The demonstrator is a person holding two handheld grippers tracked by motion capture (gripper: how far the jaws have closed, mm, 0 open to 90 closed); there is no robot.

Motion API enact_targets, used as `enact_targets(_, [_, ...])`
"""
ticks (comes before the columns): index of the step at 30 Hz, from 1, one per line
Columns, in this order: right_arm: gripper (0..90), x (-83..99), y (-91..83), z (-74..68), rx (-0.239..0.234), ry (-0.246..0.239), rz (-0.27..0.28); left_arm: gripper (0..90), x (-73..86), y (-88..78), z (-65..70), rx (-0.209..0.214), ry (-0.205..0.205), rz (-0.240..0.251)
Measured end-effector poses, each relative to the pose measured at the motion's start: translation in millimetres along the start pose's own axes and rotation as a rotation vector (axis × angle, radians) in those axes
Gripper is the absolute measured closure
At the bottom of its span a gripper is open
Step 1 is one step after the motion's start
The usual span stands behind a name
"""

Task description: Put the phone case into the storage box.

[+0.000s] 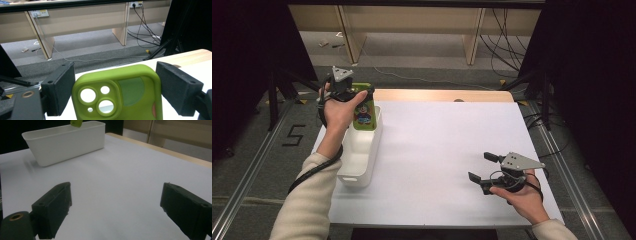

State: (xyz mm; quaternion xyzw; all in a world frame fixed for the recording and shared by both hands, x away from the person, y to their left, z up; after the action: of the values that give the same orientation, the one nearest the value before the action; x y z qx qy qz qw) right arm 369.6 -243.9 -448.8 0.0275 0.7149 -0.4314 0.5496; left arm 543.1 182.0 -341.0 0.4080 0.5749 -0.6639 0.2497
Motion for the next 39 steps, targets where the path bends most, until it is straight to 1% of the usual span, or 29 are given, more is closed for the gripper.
enact_targets(5, [11.2,-0.1,-0.1,-0.1,0.0,0.0,0.001,17.4,0.8,2.3,-0.9,-0.004,-0.003,-0.006])
enact_targets(20, [11.2,0.1,0.2,0.2,-0.001,0.001,0.002,17.4,0.7,9.5,-0.7,-0.01,0.009,-0.015])
enact_targets(23, [11.2,0.1,0.1,0.3,-0.001,0.001,0.002,17.3,0.1,10.0,-1.5,-0.017,0.013,-0.013])
enact_targets(39, [11.2,0.2,-0.1,0.4,0.0,0.002,0.002,17.3,1.7,16.3,-7.7,-0.03,0.003,-0.021])
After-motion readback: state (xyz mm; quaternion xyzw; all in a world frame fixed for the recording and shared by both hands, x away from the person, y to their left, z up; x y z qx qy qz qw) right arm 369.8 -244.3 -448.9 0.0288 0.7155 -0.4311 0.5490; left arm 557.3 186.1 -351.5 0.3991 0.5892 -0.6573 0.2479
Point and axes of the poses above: each handheld gripper's, and its own axes: y roughly forward along the jaws, x roughly out of its underside, z roughly to its right, the point moved 4 cm from there along y, roughly forward along the jaws, and after that the axes turned 14 degrees about -z, right-handed, at the moved point
